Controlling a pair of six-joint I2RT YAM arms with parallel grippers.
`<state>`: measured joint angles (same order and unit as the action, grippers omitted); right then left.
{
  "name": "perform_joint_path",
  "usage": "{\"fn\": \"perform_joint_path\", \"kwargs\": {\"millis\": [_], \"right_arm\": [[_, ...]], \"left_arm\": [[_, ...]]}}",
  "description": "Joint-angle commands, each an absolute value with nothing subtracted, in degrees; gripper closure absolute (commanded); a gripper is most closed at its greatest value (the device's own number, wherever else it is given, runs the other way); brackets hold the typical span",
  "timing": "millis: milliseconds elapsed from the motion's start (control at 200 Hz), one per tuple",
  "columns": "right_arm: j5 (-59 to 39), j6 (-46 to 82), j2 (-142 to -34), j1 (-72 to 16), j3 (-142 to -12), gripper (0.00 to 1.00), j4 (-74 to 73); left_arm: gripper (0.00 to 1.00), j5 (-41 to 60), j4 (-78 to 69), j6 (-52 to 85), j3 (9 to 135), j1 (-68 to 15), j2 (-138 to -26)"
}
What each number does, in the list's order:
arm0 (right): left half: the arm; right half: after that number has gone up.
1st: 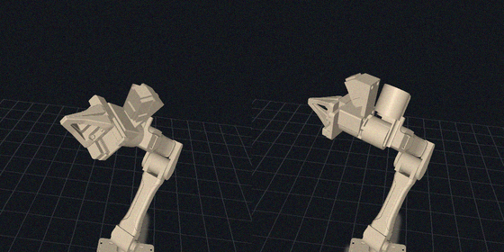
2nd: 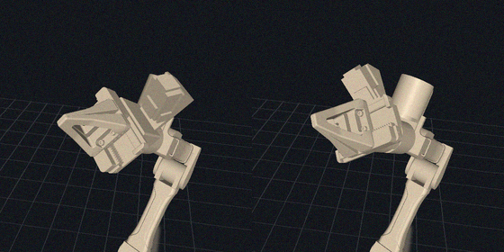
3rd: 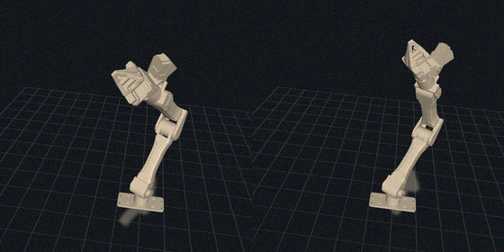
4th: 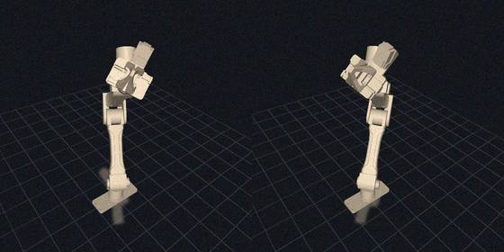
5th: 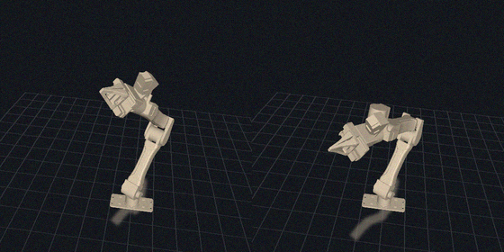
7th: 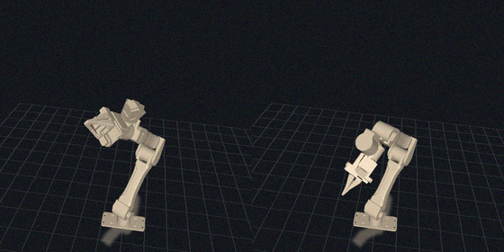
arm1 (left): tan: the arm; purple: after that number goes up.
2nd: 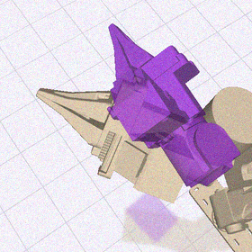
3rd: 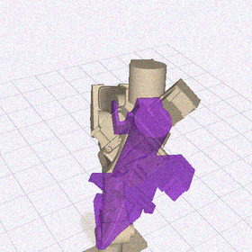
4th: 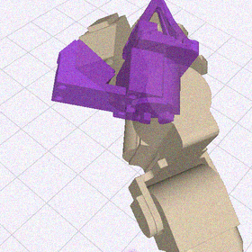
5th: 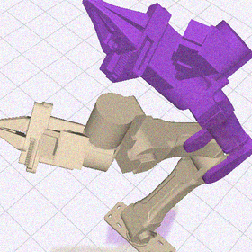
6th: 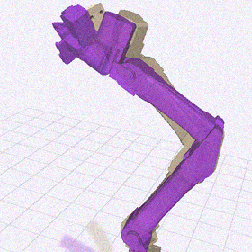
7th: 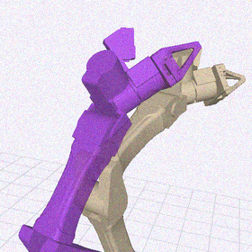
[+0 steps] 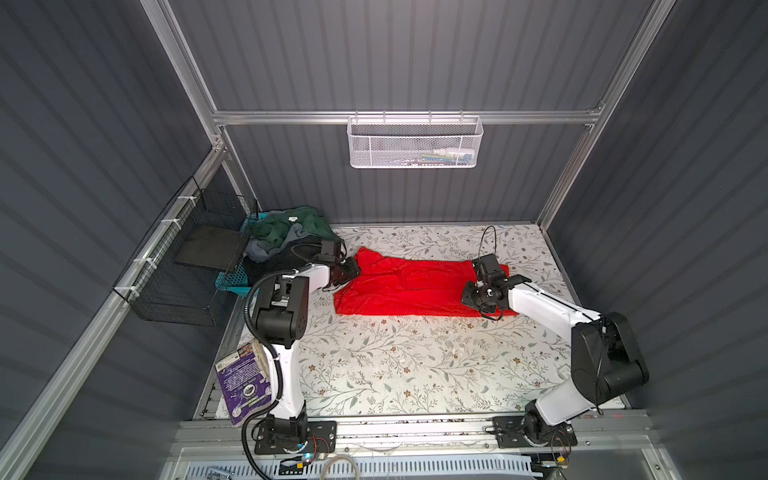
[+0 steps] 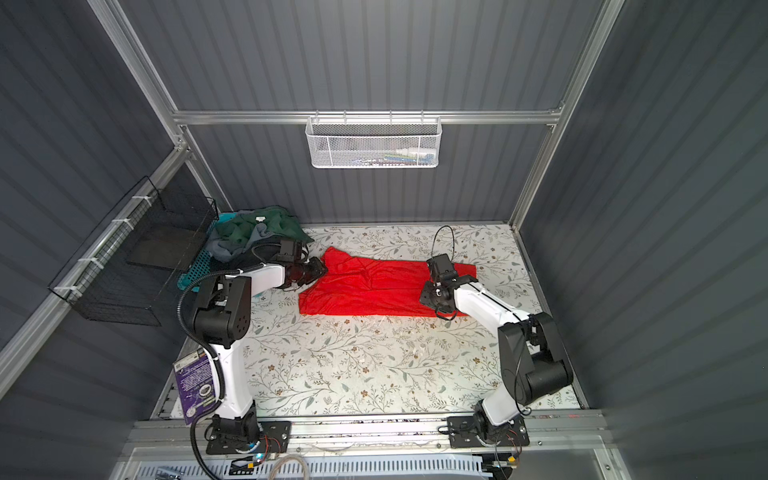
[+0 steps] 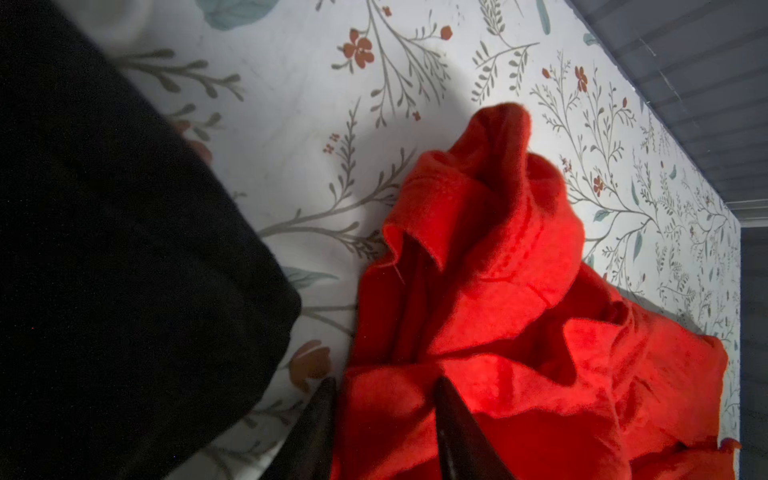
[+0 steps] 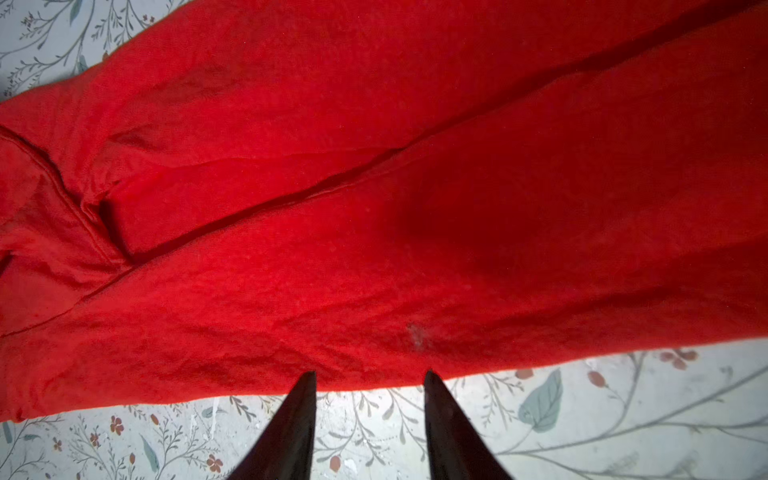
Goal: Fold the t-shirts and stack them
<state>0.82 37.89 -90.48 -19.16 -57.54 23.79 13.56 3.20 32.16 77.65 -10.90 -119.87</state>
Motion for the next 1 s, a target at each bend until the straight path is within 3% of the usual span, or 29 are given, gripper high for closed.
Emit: {"fn": "perform_joint_path", "kwargs": {"millis": [0, 425, 510, 700, 780, 995], "right_arm": [[0.97, 37.58, -90.71, -18.98, -57.44, 0.56, 24.51], [-0.13, 38.23, -91.85, -18.98, -57.65, 0.56, 23.91], [-0.2, 38.41, -91.85, -18.98, -57.48, 0.56, 23.75], [0.0, 38.15, -91.98, -18.98, -57.46, 0.56, 23.89], [0.09, 38.06, -92.01, -18.98, -57.48, 0.56, 24.02], [-0.08, 38.16, -92.37, -18.94, -57.39, 0.56, 23.65]], "left_arm": [[0.64, 13.49, 4.04, 31.54, 76.75, -10.92, -118.26], [0.75, 10.26, 4.99, 29.75, 76.72, -11.07, -115.49], [0.86, 10.33, 5.18, 29.28, 77.55, -11.07, -115.98], [0.89, 13.48, 4.93, 28.76, 78.75, -11.07, -117.93], [1.0, 13.78, 4.7, 28.65, 78.66, -11.07, -117.95], [1.0, 13.91, 3.67, 26.41, 80.38, -11.07, -116.56]]}}
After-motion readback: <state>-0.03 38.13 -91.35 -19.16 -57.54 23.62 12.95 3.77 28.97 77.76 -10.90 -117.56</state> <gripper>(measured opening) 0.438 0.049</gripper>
